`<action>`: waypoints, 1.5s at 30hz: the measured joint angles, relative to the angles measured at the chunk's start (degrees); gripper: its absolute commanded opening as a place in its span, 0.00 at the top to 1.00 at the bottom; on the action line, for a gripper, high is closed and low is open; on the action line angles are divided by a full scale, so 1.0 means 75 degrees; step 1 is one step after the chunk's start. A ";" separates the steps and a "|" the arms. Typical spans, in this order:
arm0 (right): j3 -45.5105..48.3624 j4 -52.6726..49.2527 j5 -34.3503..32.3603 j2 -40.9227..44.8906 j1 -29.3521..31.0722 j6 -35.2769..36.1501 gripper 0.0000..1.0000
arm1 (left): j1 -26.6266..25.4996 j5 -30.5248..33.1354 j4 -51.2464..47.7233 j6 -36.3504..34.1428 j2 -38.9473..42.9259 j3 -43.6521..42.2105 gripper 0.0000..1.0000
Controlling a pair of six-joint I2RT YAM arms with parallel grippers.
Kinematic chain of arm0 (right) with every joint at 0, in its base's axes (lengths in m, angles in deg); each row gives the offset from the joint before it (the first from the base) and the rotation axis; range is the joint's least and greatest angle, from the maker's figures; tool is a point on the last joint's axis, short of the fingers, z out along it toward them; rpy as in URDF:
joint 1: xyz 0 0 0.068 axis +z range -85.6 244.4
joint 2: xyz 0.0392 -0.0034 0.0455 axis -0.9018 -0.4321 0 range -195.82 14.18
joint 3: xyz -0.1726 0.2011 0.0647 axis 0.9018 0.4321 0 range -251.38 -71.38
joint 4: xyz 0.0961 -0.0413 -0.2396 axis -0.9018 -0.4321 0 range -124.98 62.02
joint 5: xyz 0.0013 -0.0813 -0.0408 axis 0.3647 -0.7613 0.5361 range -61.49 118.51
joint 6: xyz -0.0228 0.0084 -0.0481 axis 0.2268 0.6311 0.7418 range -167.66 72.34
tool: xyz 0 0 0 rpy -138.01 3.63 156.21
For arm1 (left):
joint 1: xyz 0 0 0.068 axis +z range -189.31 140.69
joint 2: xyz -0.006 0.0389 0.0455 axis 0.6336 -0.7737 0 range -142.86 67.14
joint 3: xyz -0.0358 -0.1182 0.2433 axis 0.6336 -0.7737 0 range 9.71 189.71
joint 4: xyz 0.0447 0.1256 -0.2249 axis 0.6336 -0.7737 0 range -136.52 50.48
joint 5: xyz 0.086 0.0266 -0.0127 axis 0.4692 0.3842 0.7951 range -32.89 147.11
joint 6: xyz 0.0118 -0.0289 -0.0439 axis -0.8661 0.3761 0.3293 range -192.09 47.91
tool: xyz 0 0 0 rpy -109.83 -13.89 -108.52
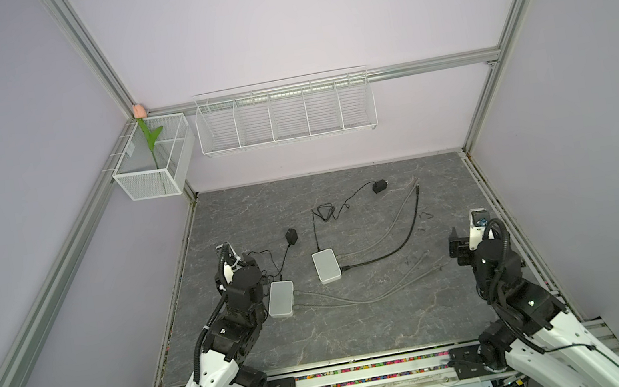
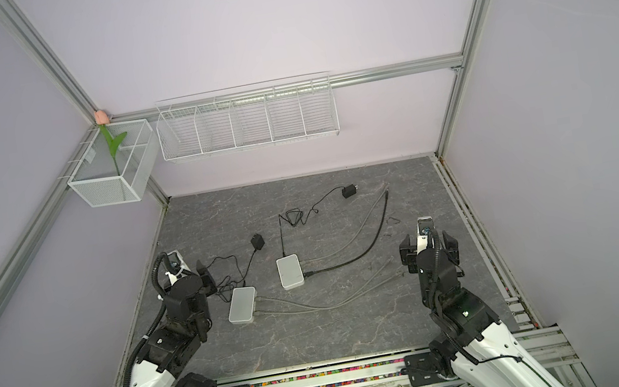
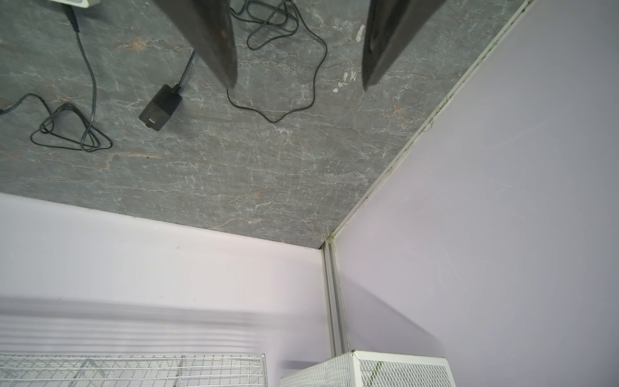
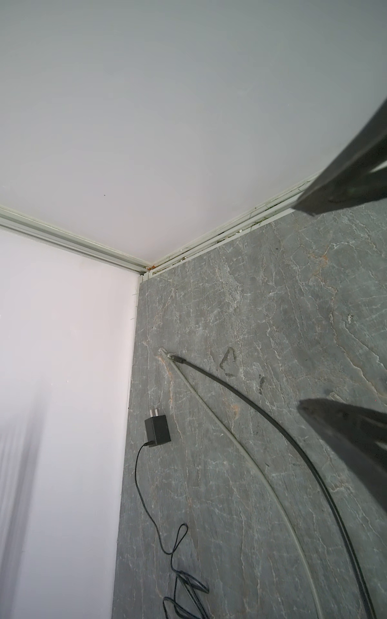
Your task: Insert the plug into the switch port
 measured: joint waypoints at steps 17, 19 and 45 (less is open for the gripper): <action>0.0886 -0.0449 -0.0114 0.1443 0.0000 -0.0102 0.11 | 0.0000 0.0245 0.0006 -0.0090 -0.0076 -0.0297 0.42; 0.0965 -0.0504 -0.0146 0.1472 0.0000 -0.0102 0.11 | 0.0000 0.0289 0.0026 -0.0111 -0.0087 -0.0344 0.42; 0.1483 -0.0740 -0.0020 0.1387 0.0003 -0.0251 0.11 | 0.0085 0.0519 0.0694 -0.0105 -0.1081 -0.1268 0.41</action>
